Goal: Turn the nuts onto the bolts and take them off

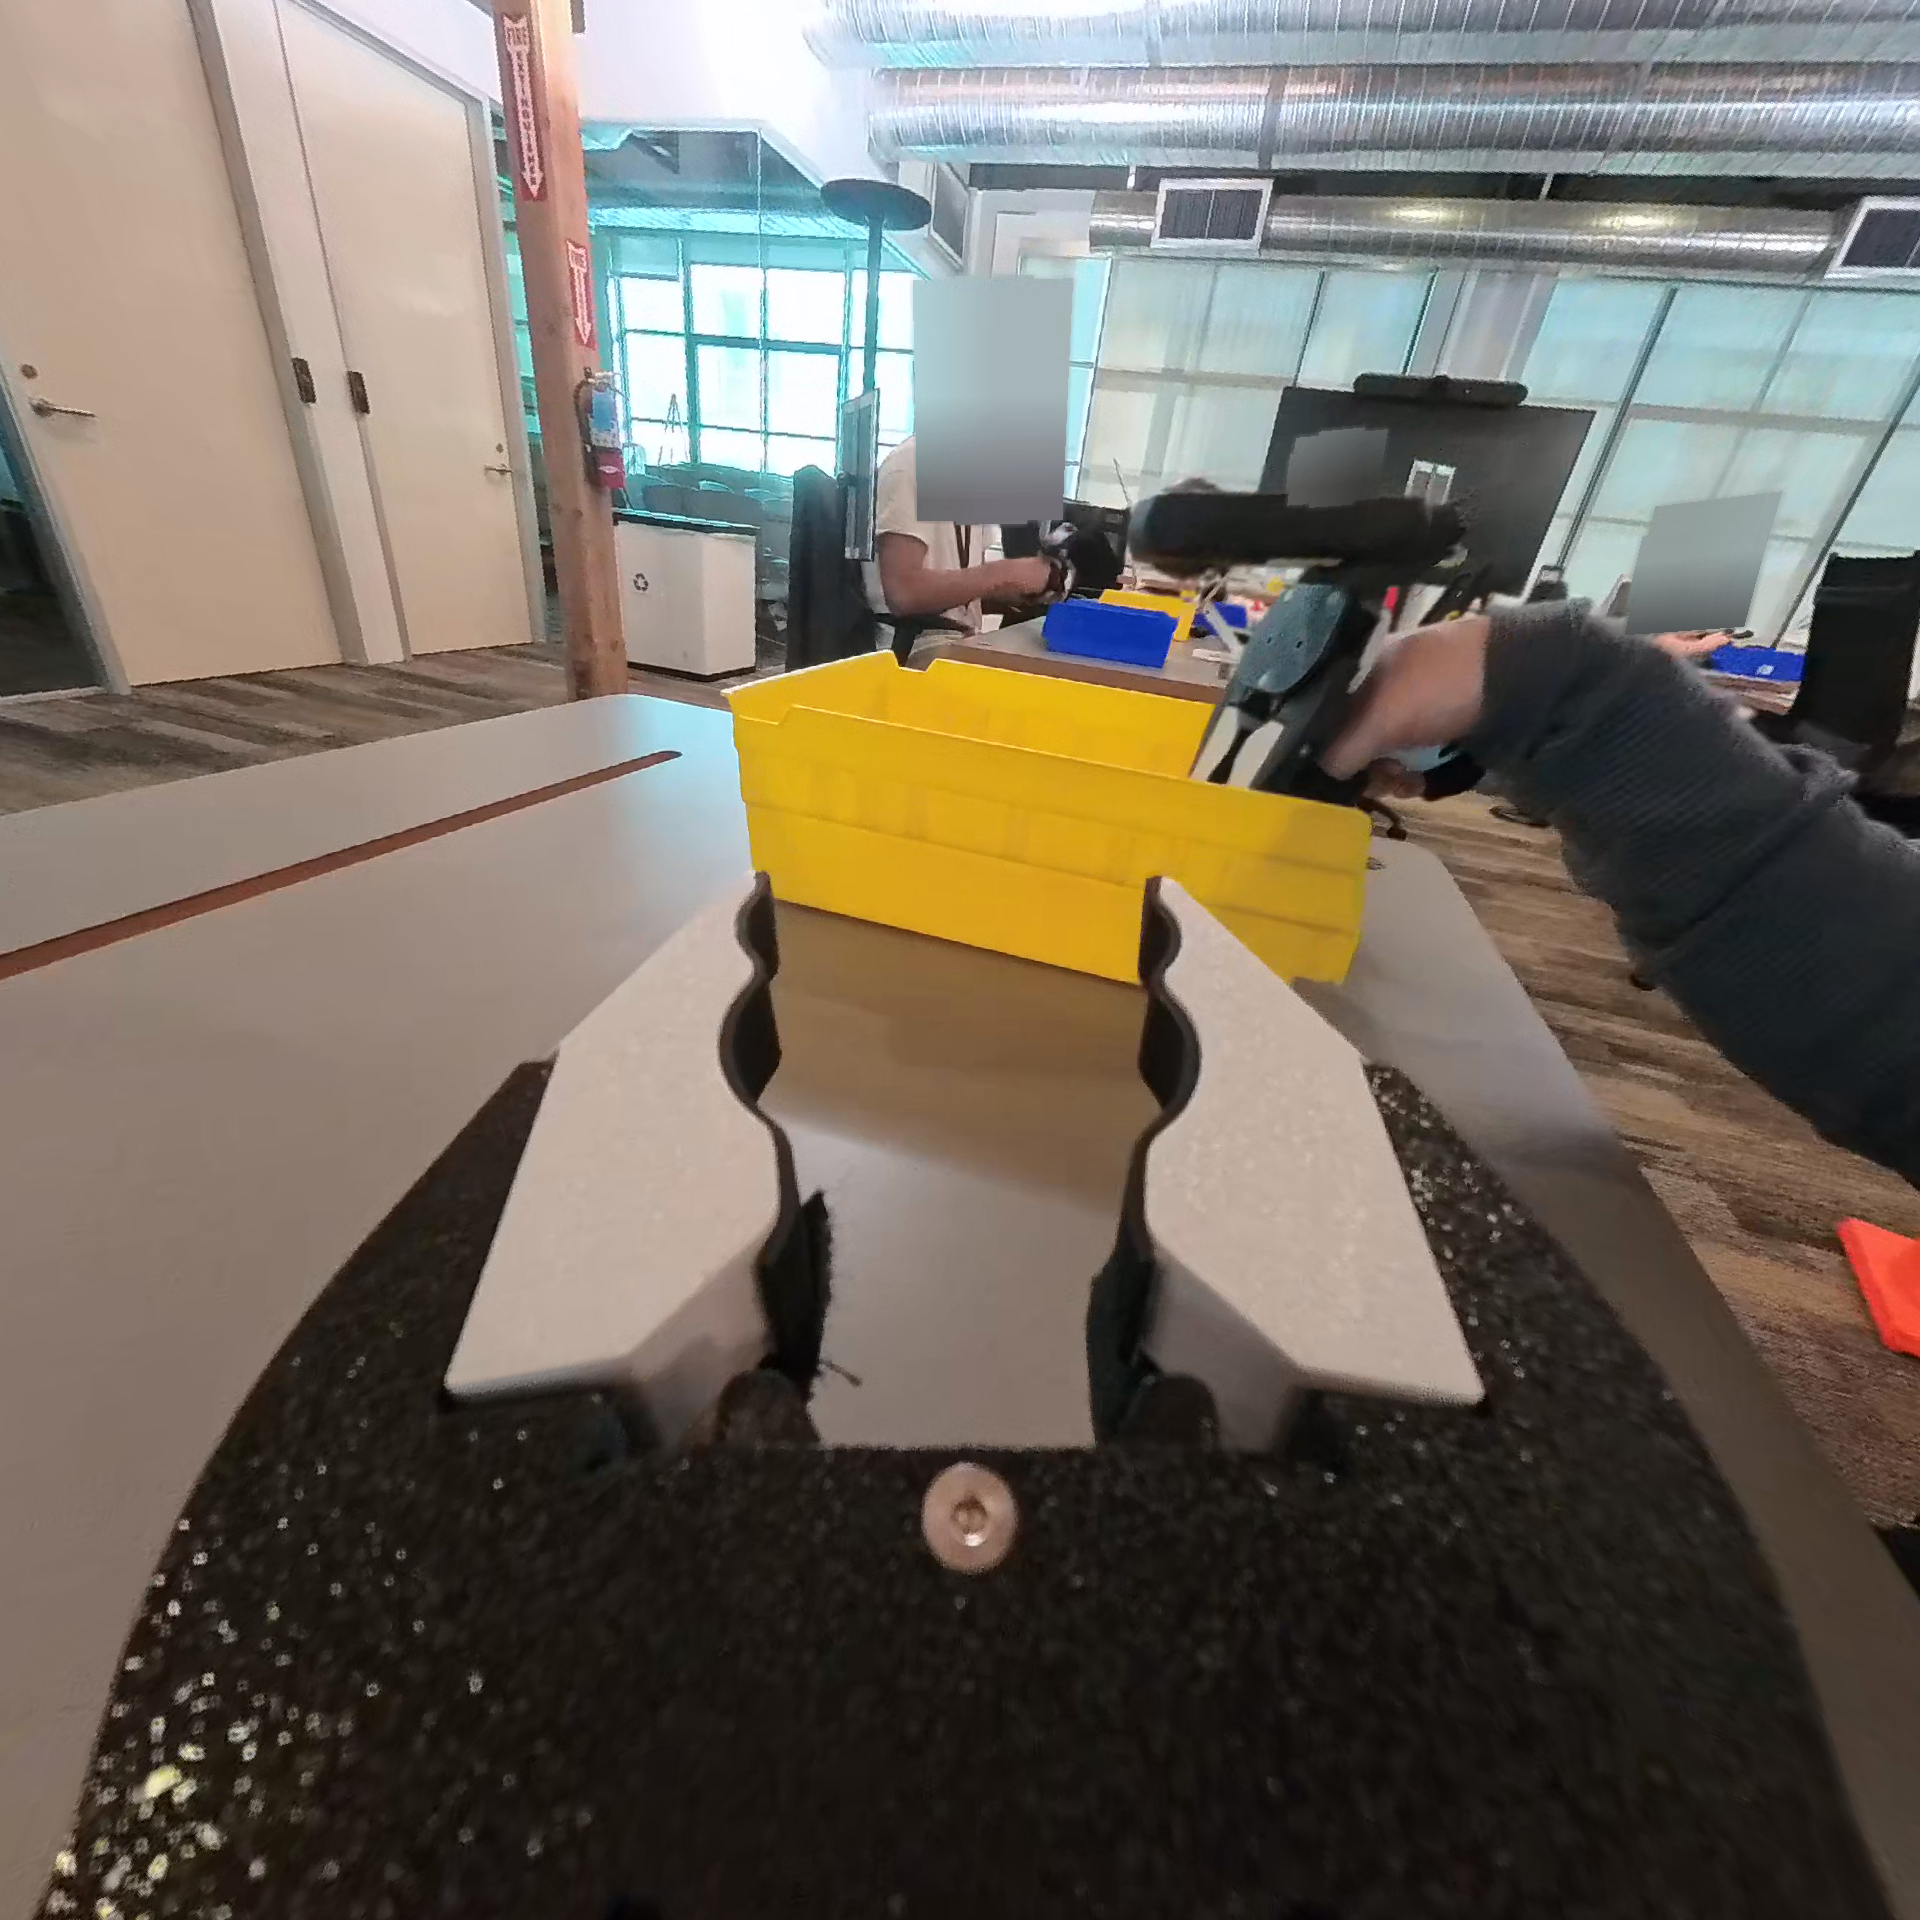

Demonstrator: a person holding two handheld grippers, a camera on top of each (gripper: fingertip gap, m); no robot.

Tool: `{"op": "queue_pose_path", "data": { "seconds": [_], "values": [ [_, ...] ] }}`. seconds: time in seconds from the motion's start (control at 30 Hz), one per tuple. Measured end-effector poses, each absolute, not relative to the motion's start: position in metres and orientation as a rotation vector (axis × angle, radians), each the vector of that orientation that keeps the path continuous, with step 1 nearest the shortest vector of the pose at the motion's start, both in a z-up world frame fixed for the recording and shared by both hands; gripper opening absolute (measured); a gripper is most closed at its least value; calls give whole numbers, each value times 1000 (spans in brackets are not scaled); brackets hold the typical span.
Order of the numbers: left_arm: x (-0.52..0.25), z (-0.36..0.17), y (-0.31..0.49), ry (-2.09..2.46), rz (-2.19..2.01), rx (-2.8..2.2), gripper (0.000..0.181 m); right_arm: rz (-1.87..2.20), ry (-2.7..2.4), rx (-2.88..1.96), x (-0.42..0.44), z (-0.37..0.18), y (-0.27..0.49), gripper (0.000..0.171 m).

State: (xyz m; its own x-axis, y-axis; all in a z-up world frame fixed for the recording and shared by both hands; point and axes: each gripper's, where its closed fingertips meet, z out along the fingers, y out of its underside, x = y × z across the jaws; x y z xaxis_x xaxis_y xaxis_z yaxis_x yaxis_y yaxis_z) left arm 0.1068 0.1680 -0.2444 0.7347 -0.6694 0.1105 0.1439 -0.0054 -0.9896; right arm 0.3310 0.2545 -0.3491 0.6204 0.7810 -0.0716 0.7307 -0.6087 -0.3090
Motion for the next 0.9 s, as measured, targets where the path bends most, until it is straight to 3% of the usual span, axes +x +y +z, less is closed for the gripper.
{"op": "queue_pose_path", "data": {
  "seconds": [0.2, 0.33, 0.43, 0.9],
  "values": [
    [111, -248, 168, 481, -670, -1459, 68, 265, -1247, -2641, 331, -361, 255, 9],
    [112, -250, 169, 489, -663, -1467, 68, 243, -1223, -2623, 328, -360, 258, 31],
    [112, -250, 169, 490, -662, -1468, 68, 186, -1186, -2580, 330, -354, 265, 37],
    [107, -250, 171, 465, -632, -1480, 65, 14, -1045, -2140, 319, -242, 258, 14]
  ]
}}
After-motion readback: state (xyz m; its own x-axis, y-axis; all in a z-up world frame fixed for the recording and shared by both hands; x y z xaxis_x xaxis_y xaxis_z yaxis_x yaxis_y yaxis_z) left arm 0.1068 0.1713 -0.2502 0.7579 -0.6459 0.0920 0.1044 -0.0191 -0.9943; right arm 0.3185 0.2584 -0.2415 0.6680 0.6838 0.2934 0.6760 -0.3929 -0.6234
